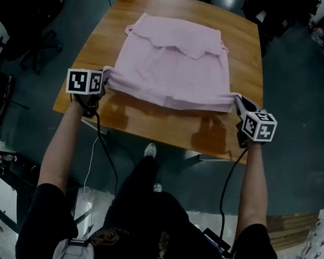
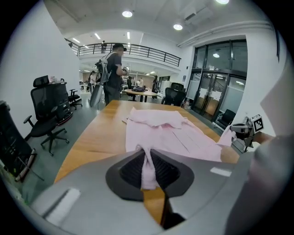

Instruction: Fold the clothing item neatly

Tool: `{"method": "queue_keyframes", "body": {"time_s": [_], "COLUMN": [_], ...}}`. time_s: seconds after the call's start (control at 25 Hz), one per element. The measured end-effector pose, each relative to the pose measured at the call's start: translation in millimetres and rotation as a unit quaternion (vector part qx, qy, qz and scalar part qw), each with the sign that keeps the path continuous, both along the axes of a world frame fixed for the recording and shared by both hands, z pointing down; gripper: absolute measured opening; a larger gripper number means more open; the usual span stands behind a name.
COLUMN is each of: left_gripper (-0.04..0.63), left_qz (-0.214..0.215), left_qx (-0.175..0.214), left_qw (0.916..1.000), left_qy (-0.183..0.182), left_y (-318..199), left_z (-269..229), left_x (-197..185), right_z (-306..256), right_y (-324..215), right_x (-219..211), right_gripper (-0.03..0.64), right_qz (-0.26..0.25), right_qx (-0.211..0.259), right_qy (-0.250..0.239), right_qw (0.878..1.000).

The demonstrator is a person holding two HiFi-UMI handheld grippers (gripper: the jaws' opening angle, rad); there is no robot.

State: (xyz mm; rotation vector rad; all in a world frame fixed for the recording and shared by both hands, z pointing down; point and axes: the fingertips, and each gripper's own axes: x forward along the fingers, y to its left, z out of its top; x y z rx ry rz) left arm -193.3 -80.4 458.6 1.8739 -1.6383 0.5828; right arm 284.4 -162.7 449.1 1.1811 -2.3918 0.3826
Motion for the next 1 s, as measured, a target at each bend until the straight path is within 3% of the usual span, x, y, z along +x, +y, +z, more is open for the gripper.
{"method": "queue_keyframes", "body": {"time_s": [0.48,0.8,0.92,1.0], "left_gripper": [0.037,0.041,0.082,0.169], "left_qz": [0.015,0.018,0.019,0.018], "left_qx": [-0.054,-0.096,-0.095,-0.088], "left_qw": [0.9985,0.9951,0.9949,0.9953], "left_qy": [0.001,0.008,0.026,0.037], "left_y": [-175.7,-231.9,-239.6,-240.8], "left_z": [48.3,103.0,116.6,117.8], "left_x": [-30.8,-34.9,-37.1,-40.3], "right_z": [42.3,103.1,122.9,129.9], "right_y": [-169.7,-229.8,-240.8,-244.5], "right_x": [-25.6,-23.8,-27.3,-29.5], "right_gripper": [0.034,0.035,0.046,0.079], "right_qz": [0.023,0.036,0.040,0.043], "right_qx": [-0.030,-0.086,-0.100,-0.103], "right_qy": [0.036,0.080,0.095,0.097], "right_qw": [0.999,0.992,0.990,0.989]}}
